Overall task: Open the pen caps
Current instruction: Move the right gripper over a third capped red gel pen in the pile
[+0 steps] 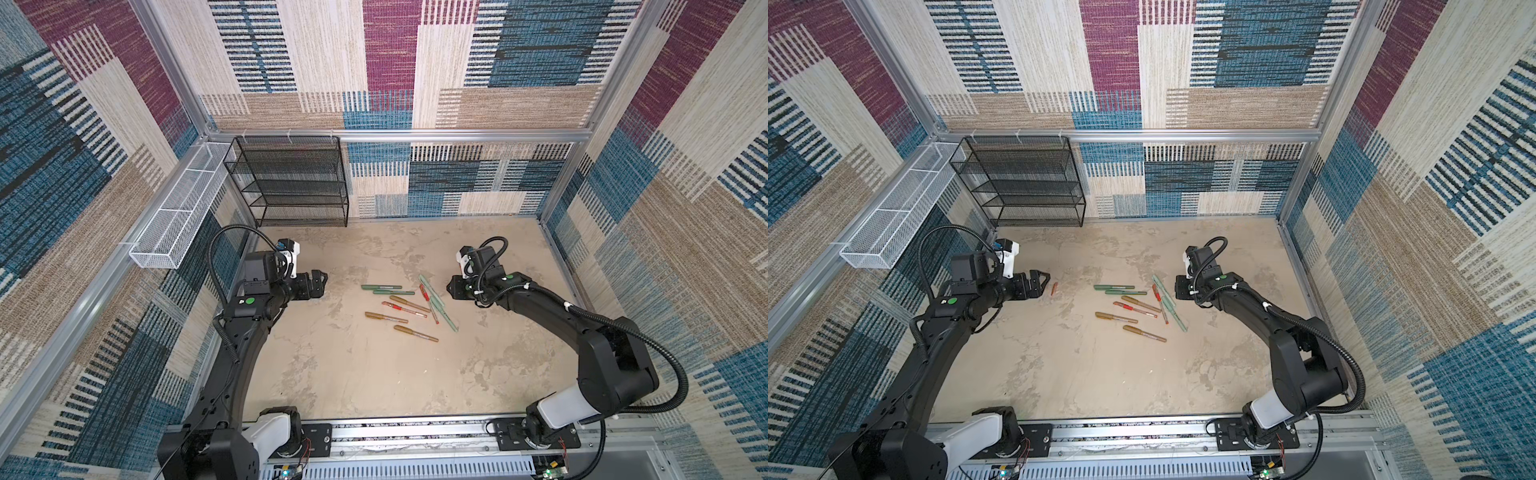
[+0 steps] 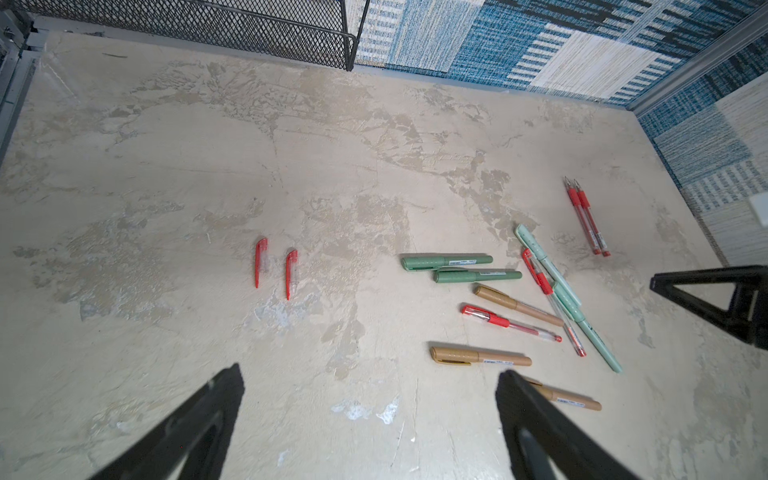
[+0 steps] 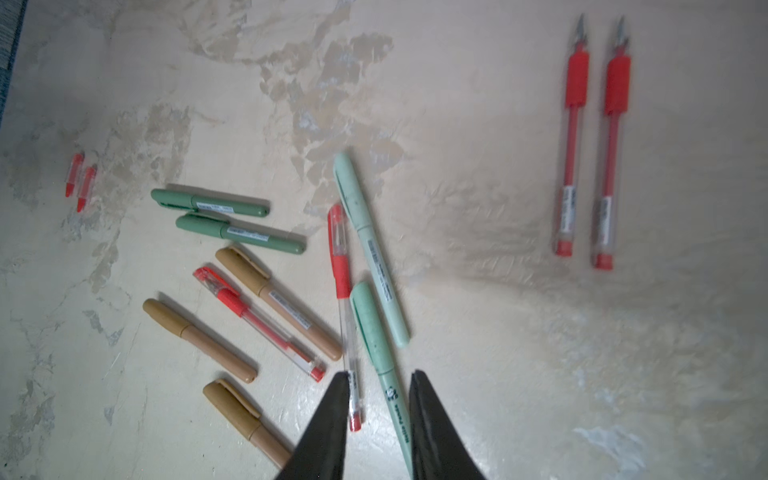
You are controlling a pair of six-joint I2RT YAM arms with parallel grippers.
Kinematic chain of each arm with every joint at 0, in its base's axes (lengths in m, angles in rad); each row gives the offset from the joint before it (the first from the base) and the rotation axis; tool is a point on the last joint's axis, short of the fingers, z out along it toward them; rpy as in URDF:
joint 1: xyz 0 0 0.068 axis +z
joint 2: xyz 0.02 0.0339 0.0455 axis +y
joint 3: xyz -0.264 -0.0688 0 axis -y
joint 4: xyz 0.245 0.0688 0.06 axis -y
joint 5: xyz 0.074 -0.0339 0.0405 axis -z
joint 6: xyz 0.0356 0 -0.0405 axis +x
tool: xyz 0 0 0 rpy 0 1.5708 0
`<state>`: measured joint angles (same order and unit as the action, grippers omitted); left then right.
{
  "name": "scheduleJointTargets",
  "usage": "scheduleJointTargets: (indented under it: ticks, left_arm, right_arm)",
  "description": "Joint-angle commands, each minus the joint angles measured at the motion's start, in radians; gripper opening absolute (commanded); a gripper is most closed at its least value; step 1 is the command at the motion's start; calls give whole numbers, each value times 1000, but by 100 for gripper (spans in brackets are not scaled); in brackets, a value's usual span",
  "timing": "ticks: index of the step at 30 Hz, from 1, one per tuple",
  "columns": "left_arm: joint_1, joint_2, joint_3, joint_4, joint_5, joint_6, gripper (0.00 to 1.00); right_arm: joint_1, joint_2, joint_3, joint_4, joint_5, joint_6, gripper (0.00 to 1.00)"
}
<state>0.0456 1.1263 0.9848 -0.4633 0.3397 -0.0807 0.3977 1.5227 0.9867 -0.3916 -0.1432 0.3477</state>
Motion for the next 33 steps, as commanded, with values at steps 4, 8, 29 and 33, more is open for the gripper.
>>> scheduleJointTargets:
  ticks: [4, 8, 29, 33]
  left_arm:
    - [2, 9, 6, 14, 10, -11, 98]
    - [2, 6, 10, 10, 11, -8, 98]
    - [2, 11, 23, -3, 17, -10, 99]
    - [2, 14, 8, 15, 3, -5, 98]
  right_arm:
    - [105, 16, -37, 15, 25, 88, 28]
    - [150, 69, -32, 19, 32, 102, 28]
    - [167, 264, 42, -21, 128, 53, 25]
    - [171, 285, 35, 1, 134, 37, 23]
